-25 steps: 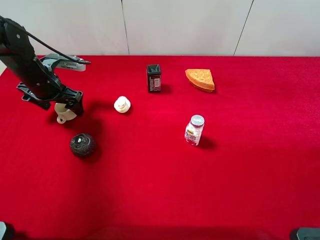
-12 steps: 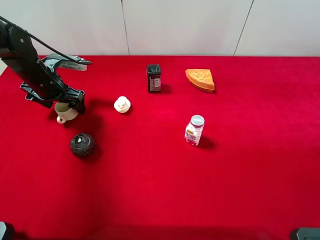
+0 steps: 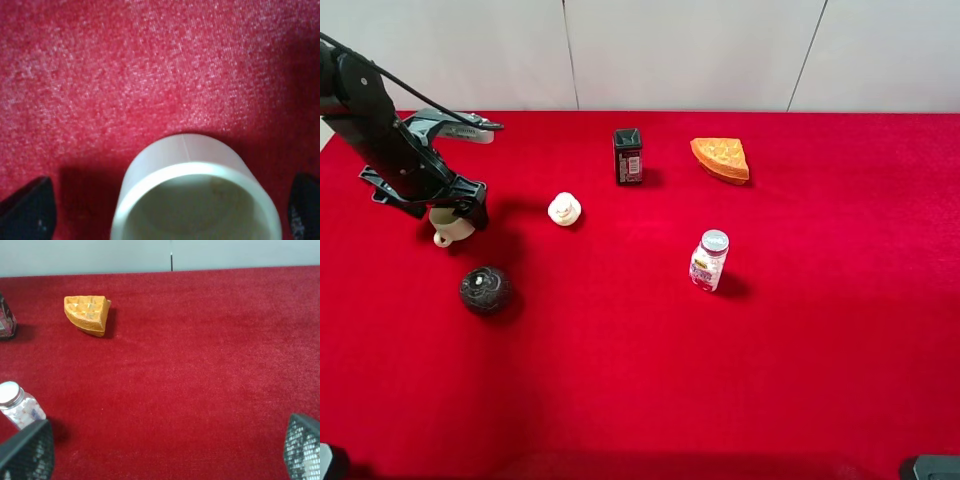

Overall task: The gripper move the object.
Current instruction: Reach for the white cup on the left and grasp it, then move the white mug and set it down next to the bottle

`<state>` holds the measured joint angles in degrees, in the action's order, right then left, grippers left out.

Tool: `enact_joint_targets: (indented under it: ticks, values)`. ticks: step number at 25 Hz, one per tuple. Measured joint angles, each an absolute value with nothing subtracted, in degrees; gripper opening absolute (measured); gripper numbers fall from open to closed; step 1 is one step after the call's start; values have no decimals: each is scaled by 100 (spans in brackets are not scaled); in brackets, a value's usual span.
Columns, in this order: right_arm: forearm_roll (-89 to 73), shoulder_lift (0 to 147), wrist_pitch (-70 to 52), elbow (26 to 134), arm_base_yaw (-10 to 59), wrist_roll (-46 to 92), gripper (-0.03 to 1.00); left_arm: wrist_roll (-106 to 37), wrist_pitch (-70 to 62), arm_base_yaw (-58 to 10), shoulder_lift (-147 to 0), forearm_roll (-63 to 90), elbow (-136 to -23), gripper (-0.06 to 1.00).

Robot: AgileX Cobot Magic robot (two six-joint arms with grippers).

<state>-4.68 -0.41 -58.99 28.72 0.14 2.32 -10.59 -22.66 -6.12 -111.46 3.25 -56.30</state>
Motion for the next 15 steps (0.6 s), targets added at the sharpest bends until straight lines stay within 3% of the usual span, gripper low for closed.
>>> enact_joint_targets:
  ticks: [5,10,15]
  values:
    - [-468,-41,-5899,2872,14,232,69,-998,-2313,-612,-11146,325,-5630,79]
    - [-468,-41,-5899,2872,14,232,69,-968,-2330,-612,-11146,330,-5630,54]
    - [-468,-41,-5899,2872,14,232,69,-962,-2350,-612,-11146,330,-5649,53]
